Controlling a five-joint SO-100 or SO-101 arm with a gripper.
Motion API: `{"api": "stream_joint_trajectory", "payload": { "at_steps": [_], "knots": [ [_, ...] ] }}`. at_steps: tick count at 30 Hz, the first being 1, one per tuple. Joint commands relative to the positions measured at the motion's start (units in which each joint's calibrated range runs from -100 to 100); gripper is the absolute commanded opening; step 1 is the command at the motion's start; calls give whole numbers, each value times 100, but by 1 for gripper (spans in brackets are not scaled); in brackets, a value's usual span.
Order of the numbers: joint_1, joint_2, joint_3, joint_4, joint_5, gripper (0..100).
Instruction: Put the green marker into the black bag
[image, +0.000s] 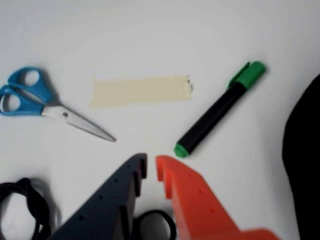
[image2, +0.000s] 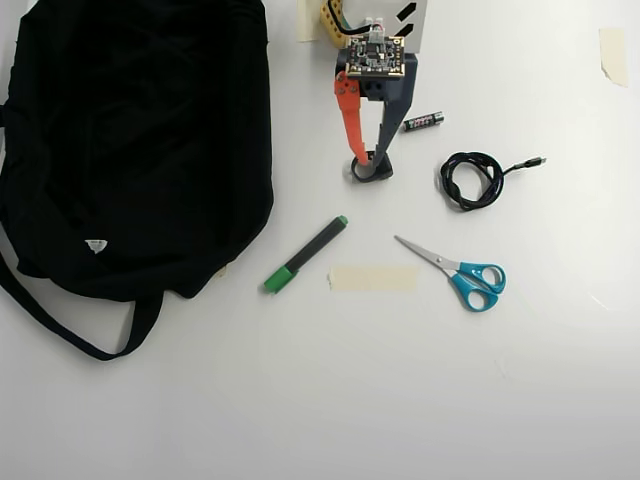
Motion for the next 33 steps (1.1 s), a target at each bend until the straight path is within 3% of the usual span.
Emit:
{"api": "stream_joint_trajectory", "payload": {
  "at_steps": [1, 21, 33],
  "knots": [
    [30, 138, -441, -110, -27, 2],
    [15, 661, -585, -1643, 31, 2],
    [38, 1558, -1861, -1669, 31, 2]
  ]
}}
